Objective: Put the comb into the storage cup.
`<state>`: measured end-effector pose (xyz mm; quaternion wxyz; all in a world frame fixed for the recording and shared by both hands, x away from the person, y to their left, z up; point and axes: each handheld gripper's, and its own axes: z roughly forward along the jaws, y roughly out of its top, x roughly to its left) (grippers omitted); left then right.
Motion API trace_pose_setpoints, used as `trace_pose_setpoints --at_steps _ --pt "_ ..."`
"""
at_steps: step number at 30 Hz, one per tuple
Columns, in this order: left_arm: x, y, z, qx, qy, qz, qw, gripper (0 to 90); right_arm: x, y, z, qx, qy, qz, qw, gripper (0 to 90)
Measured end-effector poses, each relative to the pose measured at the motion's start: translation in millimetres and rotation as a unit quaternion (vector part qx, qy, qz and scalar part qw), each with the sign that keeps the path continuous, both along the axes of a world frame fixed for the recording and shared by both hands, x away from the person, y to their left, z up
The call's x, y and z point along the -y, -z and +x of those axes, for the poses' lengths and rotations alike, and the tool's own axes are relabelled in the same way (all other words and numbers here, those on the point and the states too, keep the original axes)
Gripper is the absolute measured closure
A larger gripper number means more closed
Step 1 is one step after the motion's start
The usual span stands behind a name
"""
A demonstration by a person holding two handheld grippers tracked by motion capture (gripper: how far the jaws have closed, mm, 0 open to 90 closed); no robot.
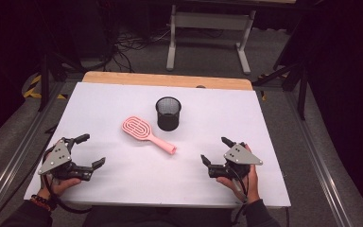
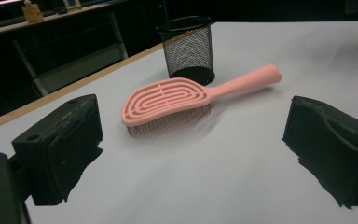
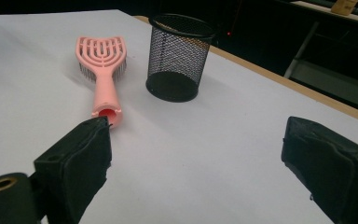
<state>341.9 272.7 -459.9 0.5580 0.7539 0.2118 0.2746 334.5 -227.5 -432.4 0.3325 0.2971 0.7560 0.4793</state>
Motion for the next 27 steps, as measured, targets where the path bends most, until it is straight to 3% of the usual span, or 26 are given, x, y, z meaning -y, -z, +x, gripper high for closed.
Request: trace_pose_setpoints --at_steps 3,10,14,18,19,27 --pt "1.5 0.5 -2.0 0.0 0.004 0.008 1.0 5.2 -1.1 1.0 1.9 -0.01 -0.005 0.004 0.9999 9.1" --pt "3.1 2.8 -3.0 -0.002 0.01 0.021 0.9997 5.3 -7.8 -0.5 11.0 -0.041 -0.017 -0.012 0.999 8.7" --pt "2.7 3.4 -4.3 -0.002 0.012 0.024 0.9996 5.3 -14.1 -4.5 23.4 -0.073 -0.026 -0.016 0.9969 8.8" --pt "3.6 4.0 -3.4 -0.005 0.016 0.024 0.9996 5.3 -22.3 -7.6 30.5 -0.078 -0.037 -0.029 0.9958 8.8" --pt "4.1 4.3 -2.9 -0.005 0.015 0.026 0.9995 5.3 -29.4 -9.0 36.2 -0.082 -0.044 -0.042 0.9948 8.8" --pt "6.0 6.5 -3.2 -0.01 0.013 0.037 0.9992 6.0 -52.4 -11.1 51.5 -0.098 -0.061 -0.062 0.9914 8.8"
